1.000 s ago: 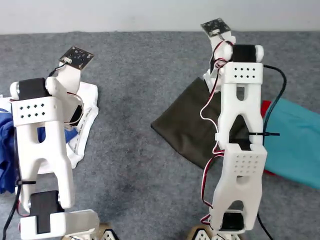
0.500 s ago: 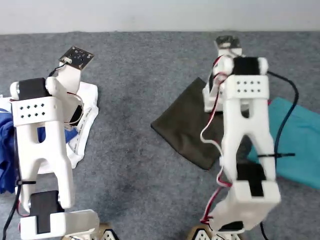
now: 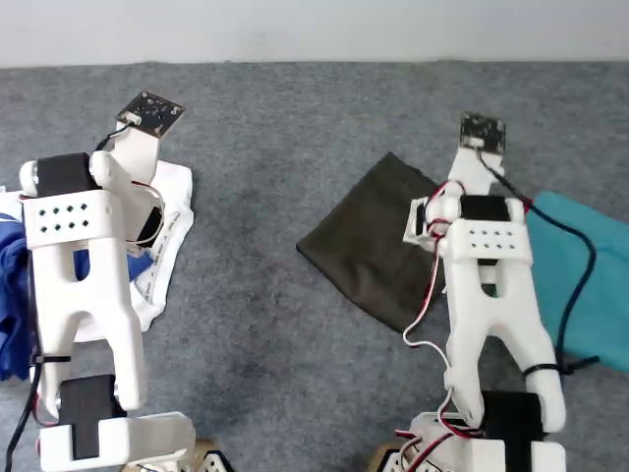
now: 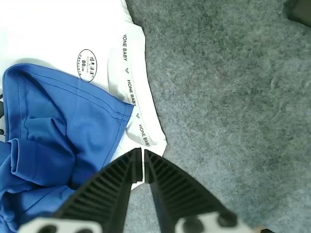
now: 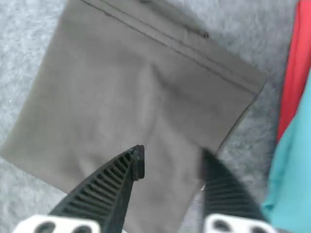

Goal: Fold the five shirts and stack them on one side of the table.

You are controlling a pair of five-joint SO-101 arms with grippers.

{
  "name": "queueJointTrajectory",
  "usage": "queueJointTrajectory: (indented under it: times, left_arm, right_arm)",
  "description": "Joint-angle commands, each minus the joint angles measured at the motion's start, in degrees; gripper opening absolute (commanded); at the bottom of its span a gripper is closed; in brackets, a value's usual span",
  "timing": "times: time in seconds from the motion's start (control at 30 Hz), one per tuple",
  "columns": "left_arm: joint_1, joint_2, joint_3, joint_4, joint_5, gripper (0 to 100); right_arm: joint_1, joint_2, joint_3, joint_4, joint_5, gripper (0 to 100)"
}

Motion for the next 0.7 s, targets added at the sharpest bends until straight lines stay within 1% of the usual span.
queueJointTrajectory:
  times: [0.0,0.17,0.37,0.43,0.5,0.57,0.67]
  left_arm:
    - [-0.3,-2.6,-0.1,-0.2,-0.4,1]
    - [-0.2,-2.6,-0.1,-0.2,-0.4,1]
    - [-0.3,-2.7,-0.1,-0.2,-0.4,1]
    - [-0.3,-2.9,-0.1,-0.2,-0.4,1]
    - [-0.3,-3.1,-0.1,-0.1,-0.4,1]
    - [-0.4,-3.1,-0.1,-0.1,-0.4,1]
    - [-0.4,-3.1,-0.1,0.4,-0.4,1]
  right_arm:
    - [0.8,1.6,0.2,-2.9,-5.3,37.2]
    - [0.5,9.6,0.0,-6.5,-5.8,37.2]
    - [0.7,20.1,-0.1,-15.4,-5.8,37.2]
    - [0.4,21.8,-2.2,-15.1,-6.7,37.2]
    - [0.4,23.0,-5.5,-12.4,-7.9,36.8]
    - [0.4,24.6,-7.9,-10.6,-7.9,32.0]
    - [0.4,28.4,-11.4,-7.2,-7.6,18.9]
